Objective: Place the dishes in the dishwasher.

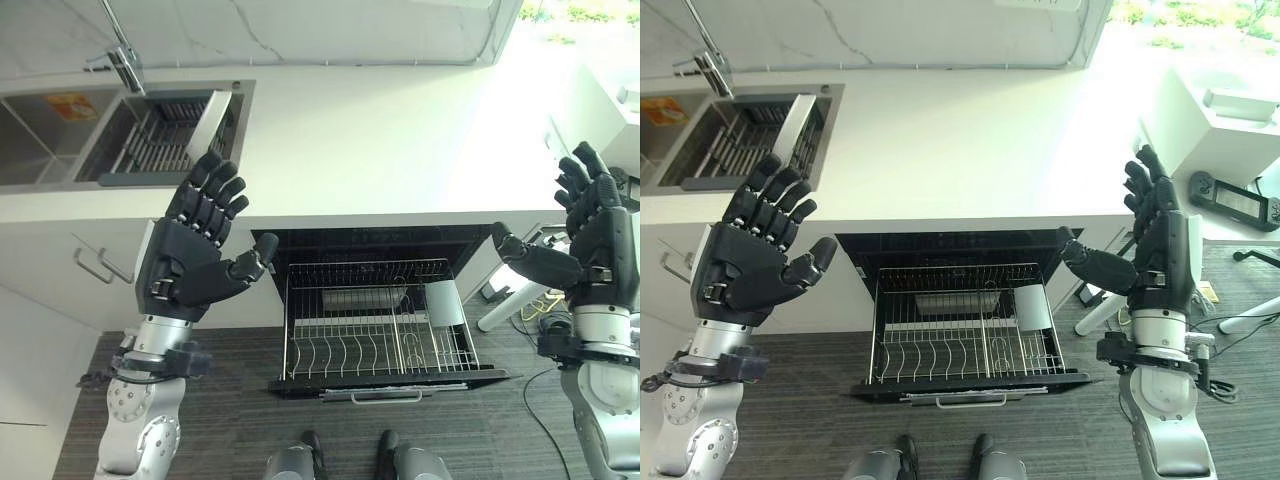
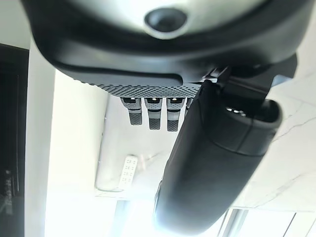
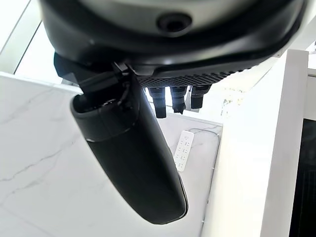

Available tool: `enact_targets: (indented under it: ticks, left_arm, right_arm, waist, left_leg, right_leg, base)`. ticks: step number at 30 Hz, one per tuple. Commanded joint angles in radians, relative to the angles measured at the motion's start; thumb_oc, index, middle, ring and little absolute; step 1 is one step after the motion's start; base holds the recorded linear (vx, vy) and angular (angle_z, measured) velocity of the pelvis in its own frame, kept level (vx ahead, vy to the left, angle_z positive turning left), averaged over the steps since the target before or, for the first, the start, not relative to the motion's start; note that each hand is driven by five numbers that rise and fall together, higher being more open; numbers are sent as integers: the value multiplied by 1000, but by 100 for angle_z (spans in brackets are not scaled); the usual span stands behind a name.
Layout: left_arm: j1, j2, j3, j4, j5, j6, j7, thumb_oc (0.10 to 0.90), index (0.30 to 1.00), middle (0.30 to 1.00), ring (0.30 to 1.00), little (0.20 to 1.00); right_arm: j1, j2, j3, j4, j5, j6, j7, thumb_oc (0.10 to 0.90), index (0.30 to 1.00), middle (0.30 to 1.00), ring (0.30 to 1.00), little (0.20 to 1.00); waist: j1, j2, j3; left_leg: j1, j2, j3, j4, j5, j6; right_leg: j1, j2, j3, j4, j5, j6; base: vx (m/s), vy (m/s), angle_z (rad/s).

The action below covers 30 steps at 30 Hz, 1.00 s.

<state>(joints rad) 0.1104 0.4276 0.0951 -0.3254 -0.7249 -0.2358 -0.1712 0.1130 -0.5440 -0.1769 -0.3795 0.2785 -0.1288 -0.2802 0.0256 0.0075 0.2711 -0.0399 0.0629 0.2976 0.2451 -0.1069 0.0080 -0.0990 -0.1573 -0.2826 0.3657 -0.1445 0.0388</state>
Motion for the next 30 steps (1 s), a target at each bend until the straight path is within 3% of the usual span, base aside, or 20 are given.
enact_targets:
  ticks: [1, 5, 6, 8, 11, 14, 15, 18, 20, 21, 22, 23, 25, 26, 27, 30]
  left_arm:
    - [-78, 30, 22, -96, -87, -62, -71, 800, 900, 900, 900, 900]
    - [-59, 16, 8, -117, -100, -65, -57, 800, 900, 900, 900, 900]
    - [-54, 11, 1, -118, -107, -72, -51, 800, 900, 900, 900, 900]
    - [-59, 2, -14, -112, -100, -82, -37, 800, 900, 900, 900, 900]
    - [-62, 1, -13, -102, -100, -96, -42, 800, 900, 900, 900, 900]
    - [-92, 31, 12, -85, -117, -84, -69, 800, 900, 900, 900, 900]
    - [-117, 57, 13, -79, -124, -62, -86, 800, 900, 900, 900, 900]
    - [-131, 89, 31, -85, -112, -35, -94, 800, 900, 900, 900, 900]
    - [-129, 103, 44, -88, -58, -55, -65, 800, 900, 900, 900, 900]
    - [-125, 107, 50, -96, -26, -67, -45, 800, 900, 900, 900, 900]
    - [-130, 119, 58, -113, -9, -89, -29, 800, 900, 900, 900, 900]
    - [-146, 124, 58, -123, 3, -96, -38, 800, 900, 900, 900, 900]
    - [-165, 114, 34, -131, 20, -101, -50, 800, 900, 900, 900, 900]
    - [-176, 89, -3, -144, 45, -107, -55, 800, 900, 900, 900, 900]
    - [-172, 80, -17, -149, 60, -118, -56, 800, 900, 900, 900, 900]
    - [-157, 80, -23, -161, 90, -129, -42, 800, 900, 900, 900, 900]
  right_arm:
    - [-135, -65, -49, -38, 3, -69, -22, 800, 900, 900, 900, 900]
    - [-139, -83, -51, -49, 6, -47, 5, 800, 900, 900, 900, 900]
    - [-136, -97, -53, -53, 8, -41, 8, 800, 900, 900, 900, 900]
    - [-166, -119, -46, -50, 16, -13, 5, 800, 900, 900, 900, 900]
    - [-207, -138, -36, -51, 42, 16, -13, 800, 900, 900, 900, 900]
    - [-194, -117, -47, -51, 23, 14, -29, 800, 900, 900, 900, 900]
    - [-157, -102, -59, -53, -21, 4, -47, 800, 900, 900, 900, 900]
    - [-116, -71, -91, -70, 51, -13, -46, 800, 900, 900, 900, 900]
    - [-130, -26, -71, -54, 65, -27, -5, 800, 900, 900, 900, 900]
    - [-142, -10, -50, -48, 47, -24, 10, 800, 900, 900, 900, 900]
    - [-158, -4, -26, -50, 32, -15, 13, 800, 900, 900, 900, 900]
    - [-160, -6, -20, -55, 30, -10, 6, 800, 900, 900, 900, 900]
    - [-156, -11, -25, -58, 34, -9, -7, 800, 900, 900, 900, 900]
    - [-146, -23, -27, -65, 47, -15, -15, 800, 900, 900, 900, 900]
    - [-135, -29, -27, -68, 54, -26, -15, 800, 900, 900, 900, 900]
    - [-111, -44, -33, -69, 61, -61, -8, 800, 900, 900, 900, 900]
  waist:
    - [-6, -40, -12]
    - [-24, -17, -41]
    - [-31, -9, -58]
    - [-32, 1, -81]
    - [-21, 10, -102]
    - [-36, 21, -118]
    - [-31, 10, -112]
    - [-21, -14, -105]
    - [-2, -22, -96]
    - [13, -17, -92]
    - [26, -11, -91]
    - [23, -9, -97]
    - [15, -11, -104]
    - [4, -23, -109]
    - [-1, -33, -110]
    - [-2, -43, -119]
  left_leg:
    - [-7, -9, -21, 55, -62, -50]
    - [-24, 99, -65, 55, -51, -81]
    - [-51, 147, -105, 55, -36, -106]
    - [-82, 188, -172, 55, -19, -130]
    - [-73, 166, -242, 55, -52, -136]
    - [-55, 164, -172, 55, -81, -133]
    - [-53, 111, -170, 55, -100, -109]
    - [-48, 46, -171, 55, -122, -76]
    - [-37, 26, -137, 55, -139, -55]
    - [-26, 28, -121, 55, -151, -48]
    - [-26, 26, -119, 55, -157, -32]
    - [-41, 14, -140, 55, -155, -13]
    - [-55, -4, -168, 55, -152, 4]
    - [-63, -36, -193, 55, -144, 16]
    - [-62, -54, -197, 55, -143, 17]
    - [-69, -77, -193, 55, -136, 16]
  right_leg:
    - [113, 20, -20, -66, -78, 4]
    - [102, 26, 4, -66, -84, 7]
    - [97, 25, 20, -66, -91, 8]
    - [82, 16, 47, -66, -94, 7]
    - [61, -21, 85, -66, -86, 39]
    - [40, -94, 86, -66, -48, 114]
    - [34, -159, 78, -66, 8, 148]
    - [-1, -233, 60, -66, 150, 166]
    - [-9, -257, -1, -66, 225, 181]
    - [3, -247, -38, -66, 223, 181]
    - [19, -198, -68, -66, 191, 169]
    - [29, -117, -54, -66, 108, 141]
    - [38, -27, -32, -66, 32, 109]
    - [38, 59, -8, -66, -21, 67]
    - [32, 85, 10, -66, -40, 50]
    - [8, 93, 43, -66, -50, 44]
  base:
    - [41, 200, 10]
    - [41, 292, -9]
    - [45, 358, -8]
    - [66, 473, -12]
    - [29, 473, -61]
    - [-2, 705, -69]
    - [-4, 846, -27]
    - [-21, 514, 21]
    - [-36, 357, -21]
    - [-64, 385, -59]
    - [-67, 392, -64]
    - [-58, 316, -51]
    - [-12, 196, -19]
    - [-1, 136, 79]
    - [-2, 63, 75]
    - [-2, -121, 18]
